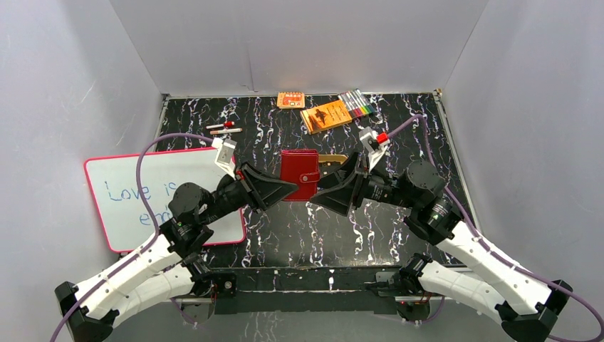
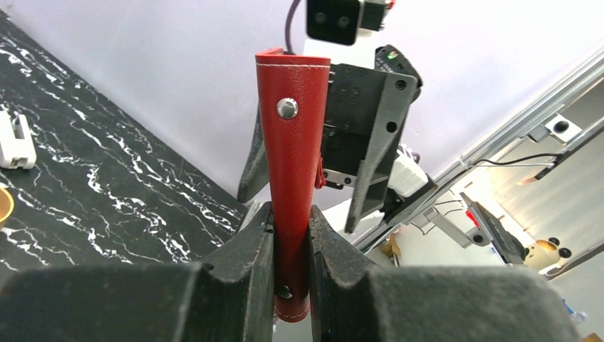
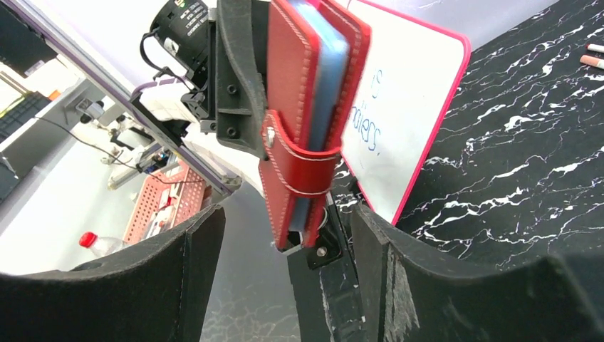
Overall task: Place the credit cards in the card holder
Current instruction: Place the card holder at the center of the board.
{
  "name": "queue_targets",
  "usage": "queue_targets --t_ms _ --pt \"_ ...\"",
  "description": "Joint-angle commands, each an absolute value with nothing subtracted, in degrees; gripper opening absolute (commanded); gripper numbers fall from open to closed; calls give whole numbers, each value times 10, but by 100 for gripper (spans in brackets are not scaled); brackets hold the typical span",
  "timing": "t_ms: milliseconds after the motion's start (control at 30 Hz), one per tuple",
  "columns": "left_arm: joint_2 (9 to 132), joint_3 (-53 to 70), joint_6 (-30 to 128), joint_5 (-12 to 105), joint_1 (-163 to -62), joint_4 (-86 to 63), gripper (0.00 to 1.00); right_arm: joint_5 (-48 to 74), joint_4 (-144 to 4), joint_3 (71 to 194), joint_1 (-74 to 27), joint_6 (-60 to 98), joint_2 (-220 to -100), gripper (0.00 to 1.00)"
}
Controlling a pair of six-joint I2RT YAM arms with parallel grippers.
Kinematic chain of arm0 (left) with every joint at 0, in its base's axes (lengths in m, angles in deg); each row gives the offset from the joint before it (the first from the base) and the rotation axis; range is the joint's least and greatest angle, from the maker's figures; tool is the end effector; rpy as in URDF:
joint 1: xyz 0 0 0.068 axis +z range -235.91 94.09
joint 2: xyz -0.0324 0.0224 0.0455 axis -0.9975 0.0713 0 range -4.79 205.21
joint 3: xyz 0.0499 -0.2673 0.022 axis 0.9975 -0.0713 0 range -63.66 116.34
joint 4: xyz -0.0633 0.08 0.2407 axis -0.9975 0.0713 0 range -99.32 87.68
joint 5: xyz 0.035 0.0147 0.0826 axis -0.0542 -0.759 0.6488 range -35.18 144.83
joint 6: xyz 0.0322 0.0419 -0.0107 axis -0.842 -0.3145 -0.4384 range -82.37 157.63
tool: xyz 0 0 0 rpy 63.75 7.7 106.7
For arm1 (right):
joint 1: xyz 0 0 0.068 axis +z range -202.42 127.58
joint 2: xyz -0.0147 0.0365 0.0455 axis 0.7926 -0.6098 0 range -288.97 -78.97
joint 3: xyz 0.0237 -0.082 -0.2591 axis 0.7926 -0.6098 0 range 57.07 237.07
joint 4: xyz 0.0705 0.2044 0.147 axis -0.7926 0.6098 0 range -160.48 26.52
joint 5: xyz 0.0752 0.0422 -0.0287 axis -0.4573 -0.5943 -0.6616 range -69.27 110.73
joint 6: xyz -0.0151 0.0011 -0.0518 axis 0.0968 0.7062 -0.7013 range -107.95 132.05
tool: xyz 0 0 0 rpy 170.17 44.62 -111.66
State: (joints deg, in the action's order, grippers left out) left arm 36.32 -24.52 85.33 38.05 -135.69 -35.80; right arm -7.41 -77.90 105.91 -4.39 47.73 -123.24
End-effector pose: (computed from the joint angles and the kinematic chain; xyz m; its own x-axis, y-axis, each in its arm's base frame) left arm 0.0995 -0.1336 0.3834 -0.4858 -0.5222 -0.7010 0.8044 0.0468 -0.5923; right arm 0.1035 0.1403 0.3989 -0.4496 0.2693 -0.8517 -0.8642 0.1102 0.4910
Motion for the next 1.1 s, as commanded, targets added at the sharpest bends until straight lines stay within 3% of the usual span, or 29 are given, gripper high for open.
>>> queue_targets --t_ms 0,200,467,700,800,833,933,1067 --pt "358 -240 870 367 -1358 -425 0 -56 -834 1058 -43 496 -1233 73" --pt "359 -241 870 364 -1357 -427 0 -67 -849 1058 -42 505 -1249 71" --pt "369 -248 876 357 -1357 -446 0 -92 -911 1048 -43 540 -1271 46" --pt "375 -243 839 360 -1358 -393 2 -109 -917 1048 -43 540 -1281 0" --pt "366 -226 807 405 -1357 -292 55 -59 -806 1077 -43 484 -1269 0" --pt "360 -215 796 440 -1357 -248 64 -32 -745 1097 -43 457 -1266 0" --pt "328 -186 767 572 -1357 -120 78 116 -564 1141 -43 409 -1269 0" --pt "298 -171 728 660 -1357 -57 82 227 -434 1118 -43 410 -1291 0"
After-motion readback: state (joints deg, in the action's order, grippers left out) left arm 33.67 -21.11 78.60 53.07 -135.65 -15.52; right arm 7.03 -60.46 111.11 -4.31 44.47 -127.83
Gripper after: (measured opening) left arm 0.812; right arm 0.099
